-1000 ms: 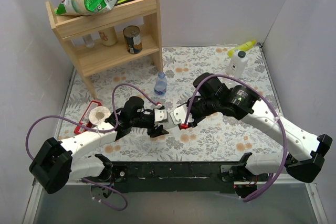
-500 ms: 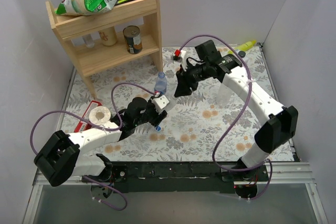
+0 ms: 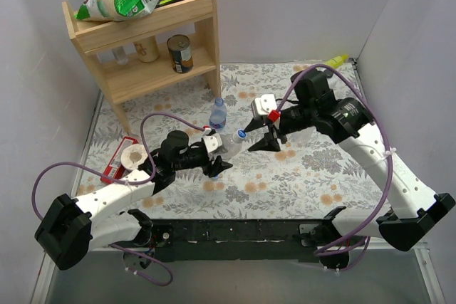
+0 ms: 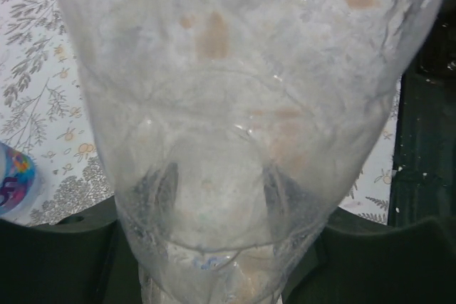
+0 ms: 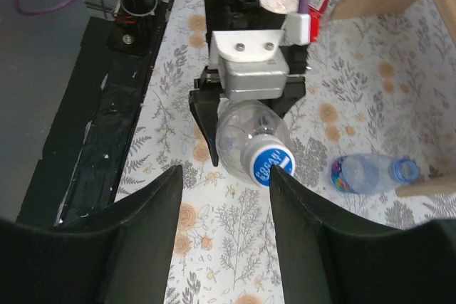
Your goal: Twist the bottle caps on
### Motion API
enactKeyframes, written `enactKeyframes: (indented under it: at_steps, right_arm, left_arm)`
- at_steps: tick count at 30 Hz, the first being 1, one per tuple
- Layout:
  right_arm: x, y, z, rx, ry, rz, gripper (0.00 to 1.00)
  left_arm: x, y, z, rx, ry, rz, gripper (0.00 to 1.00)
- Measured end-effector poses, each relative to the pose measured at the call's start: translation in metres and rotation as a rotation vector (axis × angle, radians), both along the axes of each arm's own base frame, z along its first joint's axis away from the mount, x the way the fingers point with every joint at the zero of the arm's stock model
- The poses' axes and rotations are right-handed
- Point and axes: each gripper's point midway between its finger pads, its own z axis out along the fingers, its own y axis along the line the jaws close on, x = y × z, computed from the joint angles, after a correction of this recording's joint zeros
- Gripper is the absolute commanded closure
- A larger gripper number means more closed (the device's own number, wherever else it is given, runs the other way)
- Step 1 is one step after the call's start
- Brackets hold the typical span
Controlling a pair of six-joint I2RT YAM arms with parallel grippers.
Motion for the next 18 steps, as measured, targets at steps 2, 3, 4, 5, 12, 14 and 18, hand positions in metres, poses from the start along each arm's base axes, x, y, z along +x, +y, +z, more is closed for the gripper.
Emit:
enactKeyframes:
  at_steps: [2, 3, 4, 5, 12, 14, 18]
  right_arm:
    - [-0.006, 0.006, -0.006, 0.010, -0.008, 0.036, 0.41]
    - [-0.006, 0.010, -0.012, 0.011, -0.005, 0.042, 0.41]
    - [-0.005, 0.012, -0.016, 0.015, -0.003, 0.042, 0.42]
    - [-0.002, 0.014, -0.019, 0.017, 0.000, 0.036, 0.42]
    - [0.011, 0.021, -0.019, 0.040, -0.021, -0.005, 0.43]
    - [0.013, 0.022, -0.019, 0.042, -0.026, -0.014, 0.47]
    - [0.015, 0.022, -0.021, 0.036, -0.018, -0.023, 0.54]
  left_arm:
    - [-0.005, -0.002, 0.000, -0.007, 0.018, -0.025, 1.00]
    - [-0.007, -0.003, 0.000, -0.011, 0.024, -0.034, 1.00]
    - [-0.009, -0.003, -0.003, -0.007, 0.039, -0.037, 1.00]
    - [-0.010, -0.002, -0.007, 0.000, 0.055, -0.039, 1.00]
    - [-0.013, -0.005, -0.009, -0.004, 0.071, -0.062, 1.00]
    - [-0.013, -0.005, -0.008, -0.009, 0.068, -0.068, 1.00]
    - [-0.014, -0.006, -0.006, -0.014, 0.064, -0.074, 1.00]
